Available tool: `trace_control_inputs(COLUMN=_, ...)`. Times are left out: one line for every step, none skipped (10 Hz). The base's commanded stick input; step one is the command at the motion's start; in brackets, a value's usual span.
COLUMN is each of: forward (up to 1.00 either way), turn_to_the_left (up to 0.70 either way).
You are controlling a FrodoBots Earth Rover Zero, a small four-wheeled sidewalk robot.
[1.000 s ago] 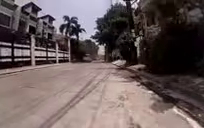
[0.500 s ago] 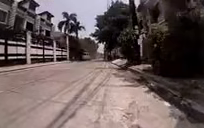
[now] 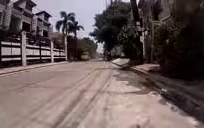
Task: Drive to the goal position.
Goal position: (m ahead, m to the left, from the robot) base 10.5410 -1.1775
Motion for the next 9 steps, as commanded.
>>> trace_control_inputs(forward=1.00, turn_to_the_left=0.02)
trace_control_inputs(forward=1.00, turn_to_the_left=0.03)
trace_control_inputs(forward=1.00, turn_to_the_left=0.03)
trace_control_inputs(forward=1.00, turn_to_the_left=0.03)
trace_control_inputs(forward=1.00, turn_to_the_left=0.03)
trace_control_inputs(forward=1.00, turn_to_the_left=0.03)
trace_control_inputs(forward=1.00, turn_to_the_left=0.03)
trace_control_inputs(forward=1.00, turn_to_the_left=0.03)
trace_control_inputs(forward=1.00, turn_to_the_left=0.03)
